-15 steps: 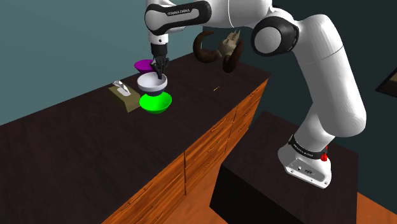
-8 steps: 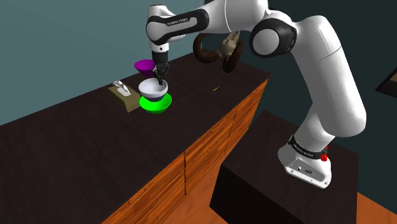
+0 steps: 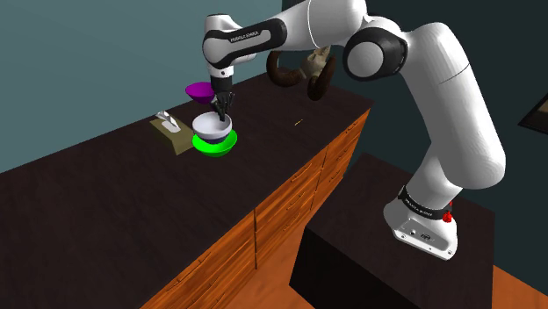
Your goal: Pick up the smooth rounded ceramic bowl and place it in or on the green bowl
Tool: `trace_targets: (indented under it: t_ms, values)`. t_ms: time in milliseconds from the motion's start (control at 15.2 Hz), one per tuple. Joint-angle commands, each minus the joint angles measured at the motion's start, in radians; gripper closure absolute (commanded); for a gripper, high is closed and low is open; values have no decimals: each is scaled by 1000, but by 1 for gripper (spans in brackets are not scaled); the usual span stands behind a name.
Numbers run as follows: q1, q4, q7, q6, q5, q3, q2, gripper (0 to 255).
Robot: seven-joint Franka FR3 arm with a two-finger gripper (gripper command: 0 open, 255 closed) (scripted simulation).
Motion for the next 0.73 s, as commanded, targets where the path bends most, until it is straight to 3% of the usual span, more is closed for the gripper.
trace_targets:
  t_ms: [0,66,132,462,660]
  values:
    - [0,0,0,0,0,0,0,255]
    - [0,0,0,0,0,0,0,255]
    - [0,1,0,0,0,0,0,0]
    - [0,0,0,0,0,0,0,0]
    - [-7,74,4,-89,-3,-2,-16,0]
